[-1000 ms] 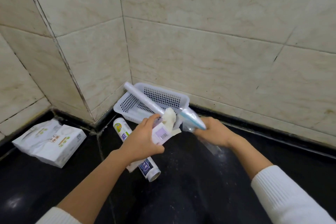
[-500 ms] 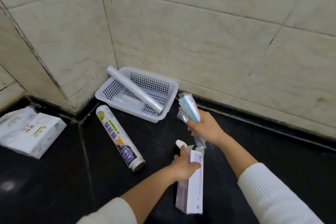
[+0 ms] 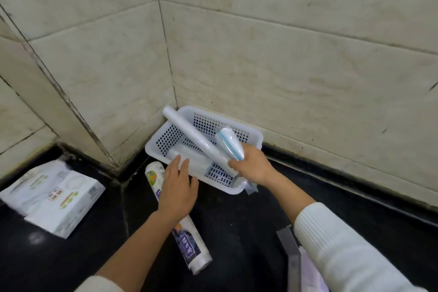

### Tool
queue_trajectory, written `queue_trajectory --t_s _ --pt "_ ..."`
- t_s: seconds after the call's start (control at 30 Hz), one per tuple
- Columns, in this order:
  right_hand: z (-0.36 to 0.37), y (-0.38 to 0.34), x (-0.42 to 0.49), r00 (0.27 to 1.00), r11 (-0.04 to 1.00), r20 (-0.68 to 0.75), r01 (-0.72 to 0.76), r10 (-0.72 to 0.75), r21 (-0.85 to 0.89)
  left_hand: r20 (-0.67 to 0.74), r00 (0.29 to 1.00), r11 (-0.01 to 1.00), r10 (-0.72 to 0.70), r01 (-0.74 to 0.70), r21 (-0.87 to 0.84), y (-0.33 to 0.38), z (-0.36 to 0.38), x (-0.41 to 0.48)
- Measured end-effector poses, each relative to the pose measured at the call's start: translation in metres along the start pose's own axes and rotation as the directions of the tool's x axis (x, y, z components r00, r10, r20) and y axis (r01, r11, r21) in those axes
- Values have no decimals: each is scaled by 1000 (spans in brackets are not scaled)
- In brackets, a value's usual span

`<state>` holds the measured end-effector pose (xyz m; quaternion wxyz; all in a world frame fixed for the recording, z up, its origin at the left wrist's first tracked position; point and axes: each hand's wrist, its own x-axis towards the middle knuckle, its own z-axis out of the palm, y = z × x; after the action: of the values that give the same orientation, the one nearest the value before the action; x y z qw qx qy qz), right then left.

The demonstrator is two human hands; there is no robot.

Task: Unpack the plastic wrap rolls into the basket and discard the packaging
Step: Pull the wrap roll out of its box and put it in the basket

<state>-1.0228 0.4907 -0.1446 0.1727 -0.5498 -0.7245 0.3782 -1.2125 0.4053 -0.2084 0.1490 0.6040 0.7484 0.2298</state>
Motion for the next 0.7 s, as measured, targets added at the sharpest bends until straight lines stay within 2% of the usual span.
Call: queue_trajectory --t_s 0.07,0.17,0.27,0.37,0.47,0.57,0.63,0.7 --pt "15 -6 21 996 994 72 51 -44 -94 49 999 994 12 -17 107 -18 1 13" --pt "38 -9 47 983 961 181 45 6 -272 70 994 976 82 -94 197 -35 6 19" --pt "56 -7 60 962 906 261 44 74 -420 49 994 982 103 -109 155 -38 10 18" --pt "63 -7 63 947 869 301 56 110 -492 34 993 989 110 -113 99 -40 13 17" --pt "58 -9 59 955 854 283 76 85 -515 54 993 993 107 -109 38 -42 15 16" --pt "47 -17 51 967 856 246 76 61 -511 15 998 992 66 -64 -110 -42 11 12" --pt "40 -24 45 983 879 184 71 20 -472 -70 996 971 -53 35 -235 -45 7 3" --pt "36 -33 36 996 931 73 70 -47 -359 -121 973 930 -197 147 -337 -55 3 -10"
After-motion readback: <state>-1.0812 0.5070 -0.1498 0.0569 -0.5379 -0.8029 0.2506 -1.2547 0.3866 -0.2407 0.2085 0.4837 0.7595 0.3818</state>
